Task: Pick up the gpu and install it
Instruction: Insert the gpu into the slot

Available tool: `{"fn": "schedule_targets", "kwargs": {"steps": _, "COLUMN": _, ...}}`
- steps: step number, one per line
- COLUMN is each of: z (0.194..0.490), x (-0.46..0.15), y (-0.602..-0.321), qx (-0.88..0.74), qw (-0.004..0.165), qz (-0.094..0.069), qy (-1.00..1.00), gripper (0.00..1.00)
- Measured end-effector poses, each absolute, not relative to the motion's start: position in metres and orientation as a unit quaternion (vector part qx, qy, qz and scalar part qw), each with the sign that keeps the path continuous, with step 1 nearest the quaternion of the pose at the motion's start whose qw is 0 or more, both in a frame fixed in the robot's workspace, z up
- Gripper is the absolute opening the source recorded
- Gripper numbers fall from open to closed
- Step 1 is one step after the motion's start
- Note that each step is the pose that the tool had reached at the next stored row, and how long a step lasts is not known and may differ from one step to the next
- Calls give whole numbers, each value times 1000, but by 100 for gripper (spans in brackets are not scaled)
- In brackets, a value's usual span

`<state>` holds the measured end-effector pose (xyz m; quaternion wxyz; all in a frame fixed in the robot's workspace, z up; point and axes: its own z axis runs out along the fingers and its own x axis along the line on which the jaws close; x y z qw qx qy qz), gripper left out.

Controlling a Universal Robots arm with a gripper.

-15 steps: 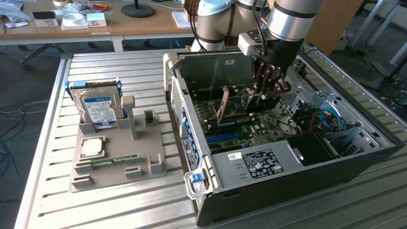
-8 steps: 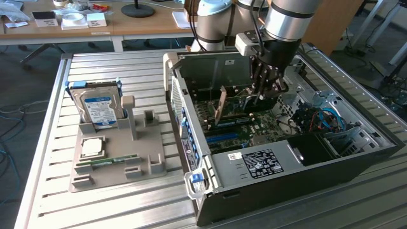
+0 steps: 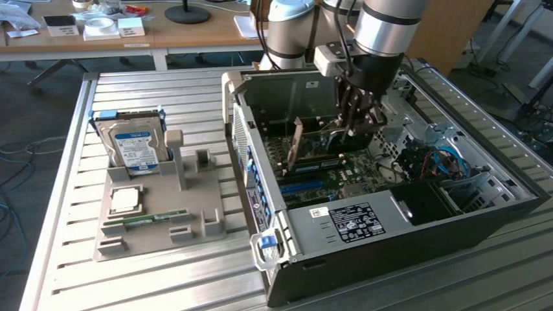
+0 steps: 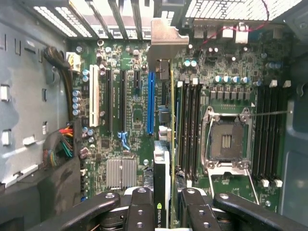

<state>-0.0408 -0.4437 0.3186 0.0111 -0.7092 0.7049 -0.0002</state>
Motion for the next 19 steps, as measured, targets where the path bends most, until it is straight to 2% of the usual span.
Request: {"fn": "schedule_targets", "kwargs": {"steps": 19, "z": 311, "x": -50, "y": -446, "qx": -709, "qw": 15, "qz": -4, "qy": 705, "gripper": 27}}
